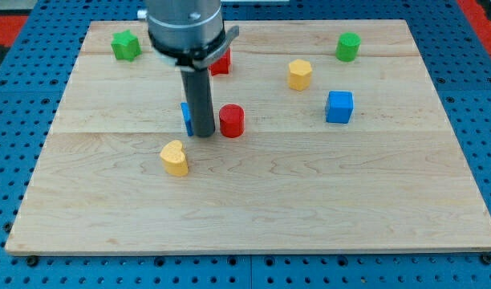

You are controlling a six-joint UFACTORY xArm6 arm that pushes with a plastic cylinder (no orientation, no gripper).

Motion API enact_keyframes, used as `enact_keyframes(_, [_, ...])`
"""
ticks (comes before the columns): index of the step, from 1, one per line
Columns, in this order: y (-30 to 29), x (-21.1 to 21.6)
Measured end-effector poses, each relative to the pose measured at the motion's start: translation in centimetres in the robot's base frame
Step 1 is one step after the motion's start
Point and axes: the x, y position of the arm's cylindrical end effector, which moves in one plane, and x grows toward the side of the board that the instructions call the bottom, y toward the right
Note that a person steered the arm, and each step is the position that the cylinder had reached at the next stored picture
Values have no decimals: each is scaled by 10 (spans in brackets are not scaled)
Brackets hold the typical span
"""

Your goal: Push the blue triangle into the green star

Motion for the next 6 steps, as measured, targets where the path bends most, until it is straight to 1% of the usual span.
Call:
enact_keyframes(1, [-9,-39])
enact_keyframes(2, [-53,-58])
enact_keyframes(3, [-88,-41])
enact_keyframes(4, [-103,-14])
enact_keyframes(5, [-138,-37])
enact_keyframes(6, [-133,-75])
